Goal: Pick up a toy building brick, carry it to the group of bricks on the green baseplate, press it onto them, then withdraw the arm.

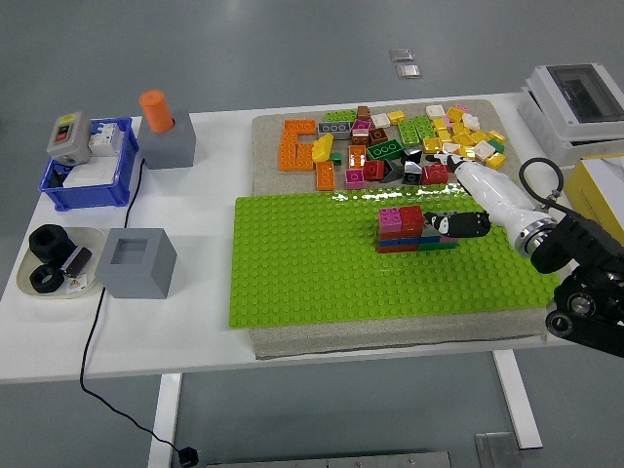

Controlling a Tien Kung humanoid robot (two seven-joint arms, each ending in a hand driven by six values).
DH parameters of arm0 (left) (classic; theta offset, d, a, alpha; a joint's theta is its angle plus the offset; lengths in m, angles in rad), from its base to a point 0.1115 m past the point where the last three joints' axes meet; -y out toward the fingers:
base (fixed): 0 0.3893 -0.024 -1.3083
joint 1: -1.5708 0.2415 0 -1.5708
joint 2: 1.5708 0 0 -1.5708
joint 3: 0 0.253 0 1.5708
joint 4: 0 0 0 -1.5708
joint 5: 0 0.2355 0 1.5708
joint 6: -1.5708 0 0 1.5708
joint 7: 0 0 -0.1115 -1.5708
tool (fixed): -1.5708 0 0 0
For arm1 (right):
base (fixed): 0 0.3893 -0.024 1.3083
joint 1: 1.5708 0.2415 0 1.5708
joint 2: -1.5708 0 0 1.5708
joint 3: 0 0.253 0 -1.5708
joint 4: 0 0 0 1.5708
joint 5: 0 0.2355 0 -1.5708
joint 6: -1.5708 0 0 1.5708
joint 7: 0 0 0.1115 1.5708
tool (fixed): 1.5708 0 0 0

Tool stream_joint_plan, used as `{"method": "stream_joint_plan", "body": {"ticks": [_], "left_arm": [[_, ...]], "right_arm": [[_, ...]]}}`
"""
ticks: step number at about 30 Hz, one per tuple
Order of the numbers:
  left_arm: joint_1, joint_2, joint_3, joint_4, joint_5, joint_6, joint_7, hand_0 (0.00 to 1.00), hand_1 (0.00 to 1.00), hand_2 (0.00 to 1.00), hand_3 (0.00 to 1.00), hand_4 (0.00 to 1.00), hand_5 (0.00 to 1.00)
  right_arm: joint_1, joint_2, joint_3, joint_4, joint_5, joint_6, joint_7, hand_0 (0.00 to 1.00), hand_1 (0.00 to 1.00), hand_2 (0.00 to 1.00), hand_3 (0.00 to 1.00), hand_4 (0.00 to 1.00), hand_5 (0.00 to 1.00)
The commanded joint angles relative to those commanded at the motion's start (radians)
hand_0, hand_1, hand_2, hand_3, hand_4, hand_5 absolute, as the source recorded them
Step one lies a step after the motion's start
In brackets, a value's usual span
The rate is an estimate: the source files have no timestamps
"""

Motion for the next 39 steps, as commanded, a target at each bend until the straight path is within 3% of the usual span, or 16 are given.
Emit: {"method": "stream_joint_plan", "body": {"ticks": [1, 39], "left_arm": [[0.0, 0.0, 0.0, 0.0, 0.0, 0.0, 0.0, 0.814, 0.795, 0.752, 0.761, 0.854, 0.57], [-0.004, -0.002, -0.003, 0.0, 0.002, 0.002, -0.004, 0.818, 0.796, 0.753, 0.76, 0.854, 0.569]], "right_arm": [[-0.001, 0.001, -0.002, 0.002, 0.0, 0.0, 0.001, 0.97, 0.998, 0.998, 0.635, 0.663, 0.343], [-0.001, 0.063, -0.056, -0.054, 0.095, 0.0, 0.037, 0.973, 0.998, 0.998, 0.621, 0.649, 0.361]]}}
